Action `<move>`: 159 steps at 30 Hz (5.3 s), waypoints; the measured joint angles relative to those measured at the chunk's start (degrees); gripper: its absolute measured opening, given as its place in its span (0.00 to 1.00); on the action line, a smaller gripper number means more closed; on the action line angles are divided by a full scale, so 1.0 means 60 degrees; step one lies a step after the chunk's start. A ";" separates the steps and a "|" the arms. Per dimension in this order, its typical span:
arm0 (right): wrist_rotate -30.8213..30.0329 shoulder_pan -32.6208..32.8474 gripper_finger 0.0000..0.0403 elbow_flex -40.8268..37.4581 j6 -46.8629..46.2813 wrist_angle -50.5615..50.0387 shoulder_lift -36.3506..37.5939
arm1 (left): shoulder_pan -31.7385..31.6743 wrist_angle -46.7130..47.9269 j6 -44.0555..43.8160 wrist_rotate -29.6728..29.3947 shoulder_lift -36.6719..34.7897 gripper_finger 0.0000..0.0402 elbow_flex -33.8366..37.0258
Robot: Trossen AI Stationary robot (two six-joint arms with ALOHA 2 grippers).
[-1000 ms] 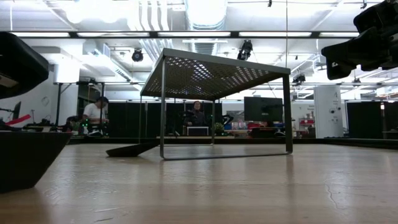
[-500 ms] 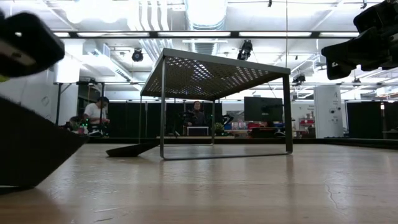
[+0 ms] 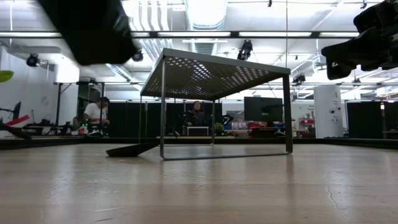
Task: Pick & Place Mini shaped plates
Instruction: Stack the distorted square plate on top of the distorted square plate on the shelf
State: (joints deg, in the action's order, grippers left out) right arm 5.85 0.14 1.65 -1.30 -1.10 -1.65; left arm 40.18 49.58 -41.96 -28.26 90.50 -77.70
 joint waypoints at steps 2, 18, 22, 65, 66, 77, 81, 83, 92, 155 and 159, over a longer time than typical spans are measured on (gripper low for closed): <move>0.0000 0.0000 0.02 0.0000 0.0000 0.0000 0.0000 | -0.0076 0.0566 0.0365 -0.1227 -0.0167 0.00 -0.0432; 0.0000 0.0000 0.02 0.0000 0.0000 0.0000 0.0000 | -0.3234 0.0615 0.1770 -0.6255 -0.1211 0.00 -0.0917; 0.0000 0.0000 0.02 0.0000 0.0000 0.0000 0.0000 | -0.4700 0.0223 0.2127 -0.4133 -0.1095 0.00 -0.0913; 0.0000 0.0000 0.02 0.0000 0.0000 0.0000 0.0000 | -0.6393 -0.0604 0.5010 -0.1590 0.0076 0.10 -0.0902; 0.0000 0.0000 0.02 0.0000 0.0000 0.0000 0.0000 | -0.6397 -0.0604 0.5017 -0.1458 0.0076 0.13 -0.0902; 0.0000 0.0000 0.02 0.0000 0.0000 0.0000 0.0000 | -0.5791 -0.0242 0.4113 -0.0978 -0.0399 0.38 -0.0955; 0.0000 0.0000 0.02 0.0000 0.0000 0.0000 0.0000 | -0.4911 0.0270 0.3256 -0.0498 -0.0543 0.39 -0.0920; 0.0000 0.0000 0.02 0.0000 0.0000 0.0000 0.0000 | -0.4374 0.0526 0.3549 -0.0109 -0.0531 0.39 -0.0916; 0.0000 0.0000 0.02 0.0000 0.0000 0.0000 0.0000 | -0.2967 0.0577 0.0782 0.0282 -0.0203 0.36 -0.0031; 0.0000 0.0000 0.02 0.0000 0.0000 0.0000 0.0000 | -0.2198 -0.3932 0.4720 0.2910 0.0935 0.01 0.4253; 0.0000 0.0000 0.02 0.0000 0.0000 0.0000 0.0000 | -0.1847 -0.3398 0.4692 0.3535 0.0641 0.01 0.4215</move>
State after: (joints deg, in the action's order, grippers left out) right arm 5.85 0.14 1.65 -1.30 -1.10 -1.65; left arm 29.10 29.19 -13.80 -7.05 94.35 -52.41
